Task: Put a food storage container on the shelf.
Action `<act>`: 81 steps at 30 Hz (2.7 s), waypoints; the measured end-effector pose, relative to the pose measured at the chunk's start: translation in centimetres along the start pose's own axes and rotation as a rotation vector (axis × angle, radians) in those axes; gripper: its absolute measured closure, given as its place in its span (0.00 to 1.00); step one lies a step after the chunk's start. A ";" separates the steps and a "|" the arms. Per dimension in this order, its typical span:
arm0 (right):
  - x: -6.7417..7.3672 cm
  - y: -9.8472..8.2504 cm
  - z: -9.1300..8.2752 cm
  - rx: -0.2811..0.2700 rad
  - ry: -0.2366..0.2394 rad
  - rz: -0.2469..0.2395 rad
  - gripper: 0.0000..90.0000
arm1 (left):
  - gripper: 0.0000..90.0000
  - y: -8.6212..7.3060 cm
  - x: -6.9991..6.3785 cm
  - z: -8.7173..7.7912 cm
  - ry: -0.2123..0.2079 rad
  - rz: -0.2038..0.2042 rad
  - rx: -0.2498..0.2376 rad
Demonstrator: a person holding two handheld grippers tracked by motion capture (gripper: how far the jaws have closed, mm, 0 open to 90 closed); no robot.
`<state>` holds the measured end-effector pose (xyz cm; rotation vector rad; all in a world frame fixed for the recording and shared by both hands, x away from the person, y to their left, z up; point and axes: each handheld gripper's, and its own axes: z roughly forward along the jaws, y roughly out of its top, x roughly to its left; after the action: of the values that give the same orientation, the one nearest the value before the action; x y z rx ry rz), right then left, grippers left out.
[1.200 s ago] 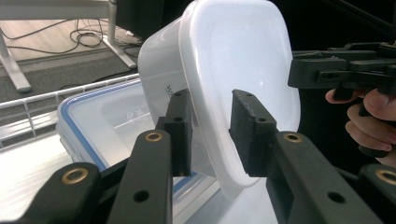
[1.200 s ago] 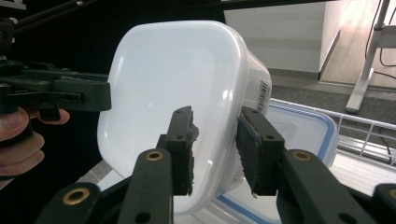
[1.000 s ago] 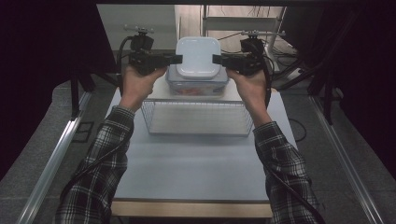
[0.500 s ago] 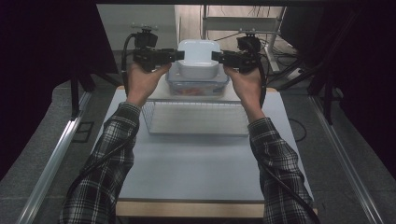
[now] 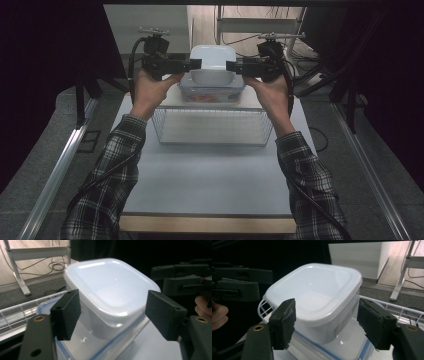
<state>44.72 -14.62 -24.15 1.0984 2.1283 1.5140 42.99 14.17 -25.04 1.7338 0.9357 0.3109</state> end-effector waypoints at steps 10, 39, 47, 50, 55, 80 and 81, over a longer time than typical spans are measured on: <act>0.3 -1.9 -0.7 0.018 0.045 -0.033 0.22 | 0.15 -2.5 -1.1 -0.7 0.001 0.112 0.038; 0.3 -8.8 -2.3 0.028 0.091 -0.098 0.06 | 0.04 -9.7 -1.6 -1.7 -0.006 0.149 0.046; 0.5 -9.7 -2.5 0.034 0.095 -0.111 0.05 | 0.04 -10.8 -2.1 -1.7 0.001 0.178 0.050; 0.6 -10.0 -2.5 0.036 0.100 -0.116 0.05 | 0.04 -11.2 -2.2 -1.7 -0.005 0.177 0.051; 0.6 -10.6 -2.5 0.045 0.100 -0.123 0.05 | 0.04 -12.0 -2.3 -1.6 -0.005 0.180 0.062; 0.7 -13.2 -2.6 0.083 0.089 -0.136 0.02 | 0.02 -15.3 -1.5 -2.4 0.002 0.152 0.105; 0.7 -13.2 -2.6 0.082 0.088 -0.137 0.01 | 0.02 -15.4 -1.5 -2.4 0.003 0.152 0.107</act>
<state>37.24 -17.82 -34.94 0.9061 2.2925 1.4489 33.78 16.30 -37.55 1.9079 0.8366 0.3680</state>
